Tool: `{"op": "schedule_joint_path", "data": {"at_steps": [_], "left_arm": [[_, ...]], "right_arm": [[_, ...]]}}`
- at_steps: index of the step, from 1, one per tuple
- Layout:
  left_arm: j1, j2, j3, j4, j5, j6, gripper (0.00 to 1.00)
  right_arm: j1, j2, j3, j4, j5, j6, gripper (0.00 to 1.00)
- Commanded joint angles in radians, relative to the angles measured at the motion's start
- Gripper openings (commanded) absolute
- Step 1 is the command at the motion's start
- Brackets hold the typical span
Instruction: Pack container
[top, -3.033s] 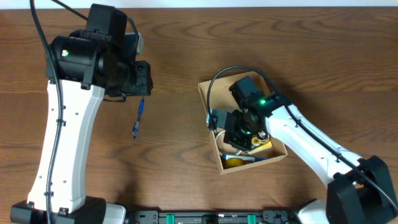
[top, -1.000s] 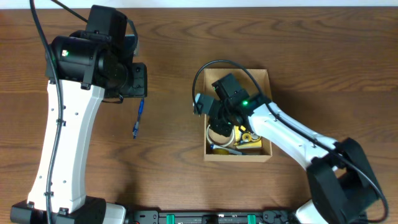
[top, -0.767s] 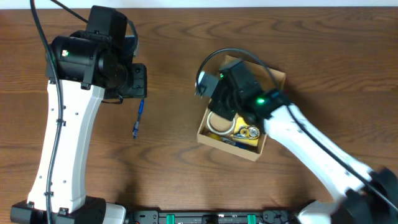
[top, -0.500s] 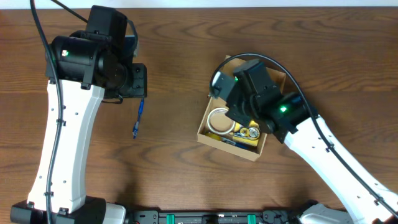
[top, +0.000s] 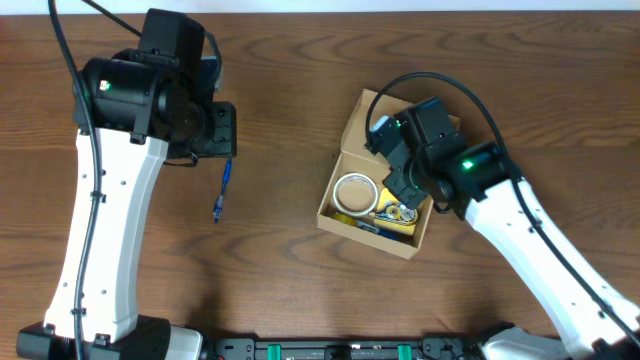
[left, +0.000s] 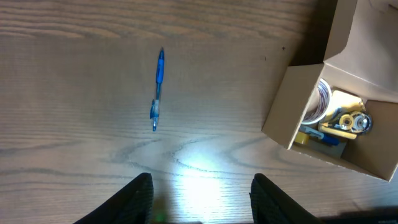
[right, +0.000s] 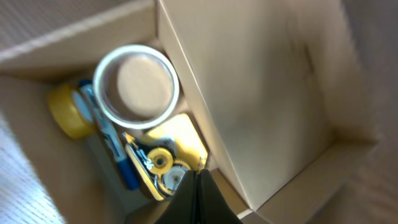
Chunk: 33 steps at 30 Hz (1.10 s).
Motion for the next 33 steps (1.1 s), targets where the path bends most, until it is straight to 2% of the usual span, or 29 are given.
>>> {"op": "schedule_joint_path", "data": {"at_steps": [1, 5, 19, 33], "left_arm": [[0.003, -0.011, 0.001, -0.002, -0.001, 0.014, 0.52], [0.003, -0.011, 0.001, 0.004, -0.001, 0.014, 0.52], [0.003, -0.011, 0.001, 0.010, -0.002, 0.016, 0.52], [0.003, -0.011, 0.001, 0.002, -0.001, 0.023, 0.53]], "right_arm": [[-0.017, 0.052, -0.060, 0.010, -0.021, 0.060, 0.01], [-0.018, 0.095, -0.115, 0.048, -0.050, 0.103, 0.01], [-0.076, 0.101, -0.248, 0.177, -0.025, 0.112, 0.03], [-0.155, 0.101, -0.255, 0.286, -0.002, 0.073, 0.04]]}}
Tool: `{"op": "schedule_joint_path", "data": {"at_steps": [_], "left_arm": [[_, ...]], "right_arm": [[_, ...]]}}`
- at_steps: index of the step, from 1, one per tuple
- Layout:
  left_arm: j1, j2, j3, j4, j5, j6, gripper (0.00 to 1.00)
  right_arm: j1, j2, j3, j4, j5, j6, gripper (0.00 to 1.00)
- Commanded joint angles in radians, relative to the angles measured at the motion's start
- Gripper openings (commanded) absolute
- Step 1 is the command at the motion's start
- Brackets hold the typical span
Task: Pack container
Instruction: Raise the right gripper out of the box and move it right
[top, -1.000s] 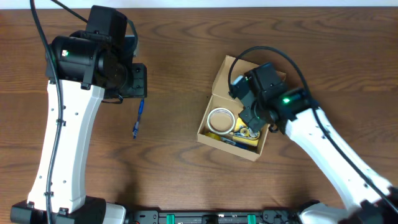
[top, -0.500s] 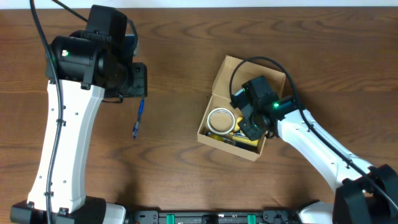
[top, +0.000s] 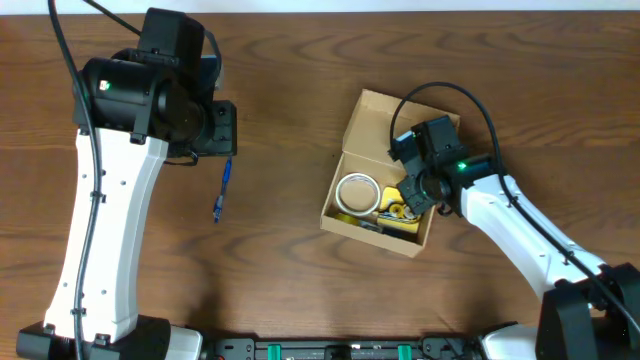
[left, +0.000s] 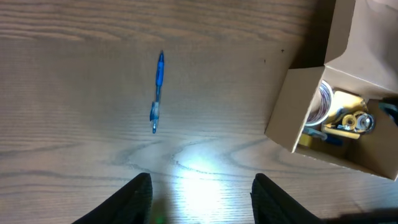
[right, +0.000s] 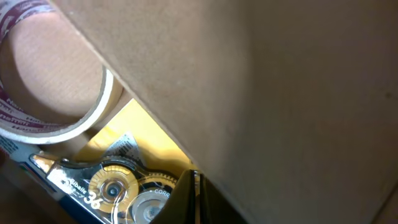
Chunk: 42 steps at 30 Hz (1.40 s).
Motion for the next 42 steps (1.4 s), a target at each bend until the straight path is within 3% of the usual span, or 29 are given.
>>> {"op": "schedule_joint_path", "data": {"at_steps": [1, 28, 38, 42], "left_arm": [[0.003, -0.011, 0.001, -0.007, -0.001, 0.025, 0.52], [0.003, -0.011, 0.001, -0.004, -0.001, 0.025, 0.55], [0.003, -0.011, 0.001, -0.002, -0.002, 0.025, 0.56], [0.003, -0.011, 0.000, -0.013, -0.006, 0.025, 0.55]], "right_arm": [[-0.016, 0.000, -0.006, 0.009, 0.018, -0.018, 0.04], [-0.093, 0.000, -0.006, 0.224, 0.021, -0.074, 0.03], [0.012, -0.113, 0.054, 0.161, -0.047, -0.036, 0.16], [0.017, -0.230, 0.175, 0.090, 0.099, -0.036, 0.28]]}}
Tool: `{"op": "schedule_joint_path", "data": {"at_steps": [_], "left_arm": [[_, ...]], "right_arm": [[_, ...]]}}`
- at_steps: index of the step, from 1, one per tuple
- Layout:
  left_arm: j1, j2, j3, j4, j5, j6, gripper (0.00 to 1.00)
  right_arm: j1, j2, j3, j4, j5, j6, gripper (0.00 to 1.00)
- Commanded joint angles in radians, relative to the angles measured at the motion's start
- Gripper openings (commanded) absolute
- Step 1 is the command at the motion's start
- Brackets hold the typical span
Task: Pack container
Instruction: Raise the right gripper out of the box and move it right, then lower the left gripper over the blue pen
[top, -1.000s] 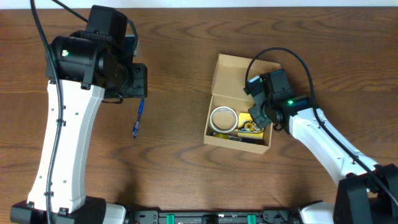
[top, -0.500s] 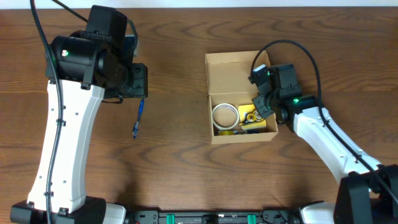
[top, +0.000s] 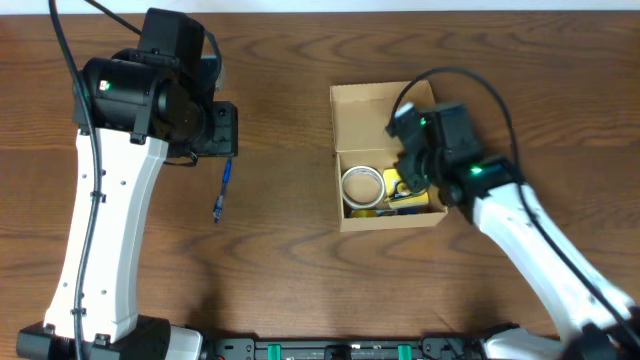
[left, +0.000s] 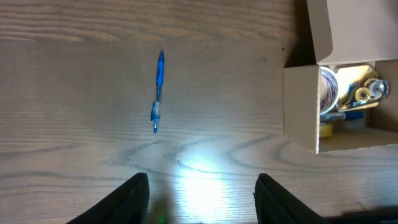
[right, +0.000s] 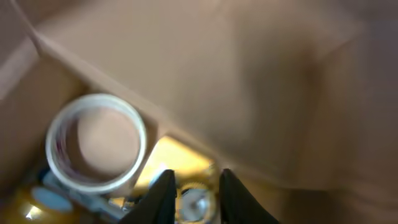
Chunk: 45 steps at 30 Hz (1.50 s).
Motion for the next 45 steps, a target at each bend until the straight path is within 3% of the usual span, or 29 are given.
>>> {"op": "schedule_joint_path", "data": {"at_steps": [1, 5, 10, 13, 14, 24, 31, 36, 45], "left_arm": [[0.003, -0.011, 0.000, -0.011, -0.006, 0.011, 0.54], [0.003, -0.011, -0.018, 0.002, -0.036, -0.020, 0.41], [0.003, -0.011, -0.164, 0.106, -0.108, -0.100, 0.36], [0.003, -0.011, -0.284, 0.208, -0.109, -0.098, 0.36], [0.003, -0.011, -0.330, 0.243, -0.109, -0.089, 0.37], [0.003, -0.011, -0.701, 0.576, -0.095, -0.060, 0.37], [0.003, -0.011, -0.840, 0.678, -0.095, 0.068, 0.38], [0.030, -0.011, -0.940, 0.758, -0.109, 0.074, 0.39], [0.176, -0.011, -1.036, 0.853, -0.002, 0.075, 0.41]], "right_arm": [[0.003, -0.111, 0.116, -0.035, 0.166, 0.009, 0.30], [-0.024, -0.177, 0.160, -0.145, 0.354, 0.009, 0.38], [-0.062, -0.236, 0.160, -0.304, 0.359, 0.058, 0.47], [-0.061, -0.274, 0.160, -0.303, 0.362, 0.058, 0.71], [-0.061, -0.293, 0.160, -0.302, 0.362, 0.058, 0.72], [-0.061, -0.472, 0.160, -0.287, 0.362, 0.072, 0.80], [-0.061, -0.488, 0.160, -0.294, 0.362, 0.072, 0.82], [-0.061, -0.489, 0.160, -0.299, 0.362, 0.073, 0.82], [-0.061, -0.492, 0.160, -0.309, 0.317, 0.076, 0.82]]}}
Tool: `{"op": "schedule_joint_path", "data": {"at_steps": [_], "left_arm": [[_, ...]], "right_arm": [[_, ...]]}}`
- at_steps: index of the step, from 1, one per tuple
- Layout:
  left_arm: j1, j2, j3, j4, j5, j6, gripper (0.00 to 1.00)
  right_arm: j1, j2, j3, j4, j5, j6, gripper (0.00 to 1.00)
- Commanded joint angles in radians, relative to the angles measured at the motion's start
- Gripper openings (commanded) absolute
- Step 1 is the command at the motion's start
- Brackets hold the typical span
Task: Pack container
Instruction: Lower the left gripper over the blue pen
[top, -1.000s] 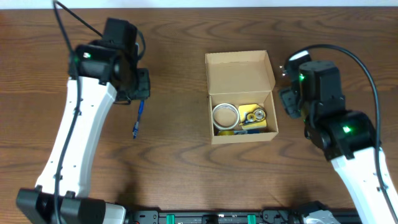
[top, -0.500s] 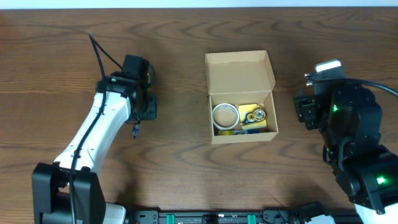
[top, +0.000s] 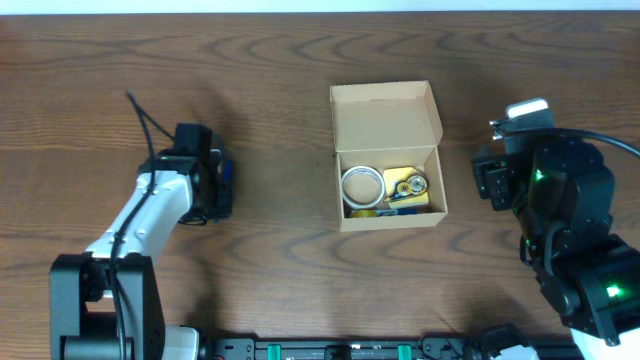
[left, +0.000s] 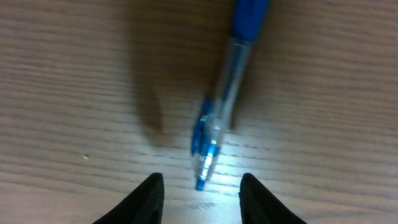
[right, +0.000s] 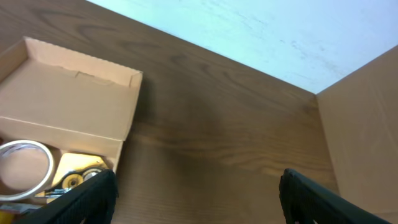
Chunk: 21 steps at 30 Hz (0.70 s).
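Observation:
The open cardboard box stands mid-table with its lid folded back. Inside lie a tape roll and a yellow tape dispenser; both also show in the right wrist view, the tape roll and the dispenser. A blue pen lies on the table left of the box. My left gripper is open, low over the pen, whose near tip points between the fingers. My right gripper is wide open over bare table, right of the box.
The wooden table runs to a pale edge at the back. A brown panel stands at the right in the right wrist view. My left arm stretches in from the front left.
My left gripper was high above the table and is now close over the pen. My right gripper was at the box's contents and is now outside, to its right, opened wide.
At first the box sat skewed, my right gripper shut inside it by the dispenser, my left held high. It was still in there a second later. Then the box stood square to the table. Now the right is out and the left is down at the pen.

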Motion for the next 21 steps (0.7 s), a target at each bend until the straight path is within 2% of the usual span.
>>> {"op": "schedule_joint_path", "data": {"at_steps": [1, 9, 21], "left_arm": [[0.017, -0.005, -0.002, 0.014, 0.052, 0.014, 0.42], [0.016, -0.005, -0.002, 0.075, 0.056, 0.012, 0.47], [0.016, 0.081, -0.002, 0.138, 0.082, 0.017, 0.48]], "right_arm": [[-0.005, -0.008, -0.002, -0.001, -0.029, 0.016, 0.82], [-0.002, -0.008, -0.002, -0.004, -0.036, 0.016, 0.82], [-0.002, -0.008, -0.002, -0.004, -0.062, 0.016, 0.82]]}}
